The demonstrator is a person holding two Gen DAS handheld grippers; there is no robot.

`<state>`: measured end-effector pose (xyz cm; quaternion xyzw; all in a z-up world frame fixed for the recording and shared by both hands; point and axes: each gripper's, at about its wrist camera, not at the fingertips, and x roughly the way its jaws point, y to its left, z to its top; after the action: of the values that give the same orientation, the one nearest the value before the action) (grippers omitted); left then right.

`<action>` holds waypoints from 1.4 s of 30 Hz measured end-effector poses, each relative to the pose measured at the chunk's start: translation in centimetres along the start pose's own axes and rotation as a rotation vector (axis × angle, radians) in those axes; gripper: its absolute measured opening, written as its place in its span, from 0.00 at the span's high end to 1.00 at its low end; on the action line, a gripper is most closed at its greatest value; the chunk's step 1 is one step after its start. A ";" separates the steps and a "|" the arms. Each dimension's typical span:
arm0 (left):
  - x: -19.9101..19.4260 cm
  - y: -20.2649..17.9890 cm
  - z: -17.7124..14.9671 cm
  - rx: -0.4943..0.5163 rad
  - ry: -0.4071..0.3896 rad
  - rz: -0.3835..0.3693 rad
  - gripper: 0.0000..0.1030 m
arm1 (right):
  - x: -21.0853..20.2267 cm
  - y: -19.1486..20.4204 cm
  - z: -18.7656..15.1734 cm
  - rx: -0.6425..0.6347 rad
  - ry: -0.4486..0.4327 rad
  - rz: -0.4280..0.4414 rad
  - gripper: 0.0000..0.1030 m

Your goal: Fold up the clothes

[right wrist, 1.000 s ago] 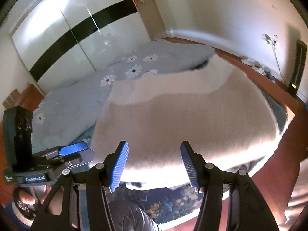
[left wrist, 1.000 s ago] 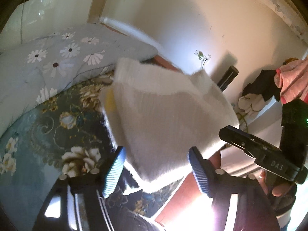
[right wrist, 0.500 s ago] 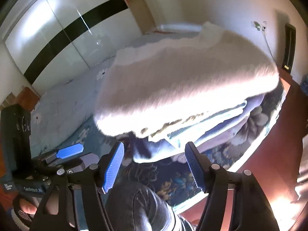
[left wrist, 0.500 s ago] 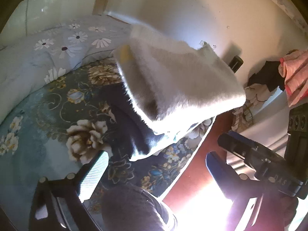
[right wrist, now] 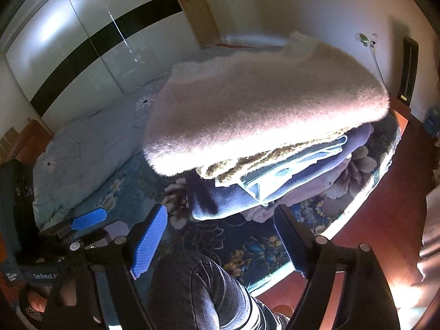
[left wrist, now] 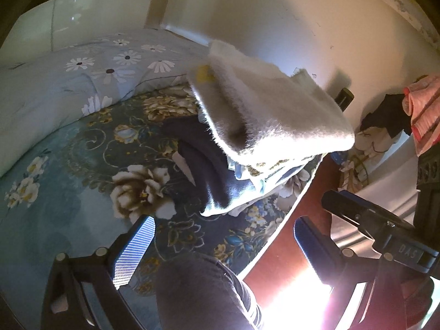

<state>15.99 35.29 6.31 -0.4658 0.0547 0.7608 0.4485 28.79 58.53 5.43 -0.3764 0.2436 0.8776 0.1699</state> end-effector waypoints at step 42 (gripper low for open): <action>-1.8 -3.0 -2.2 0.117 -0.102 0.262 0.00 | -1.7 -0.2 -3.4 -0.004 -0.038 -0.172 0.02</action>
<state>19.90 34.86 7.46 -0.3883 0.1365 0.8311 0.3740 32.00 56.62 4.54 -0.3795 0.2053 0.8672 0.2487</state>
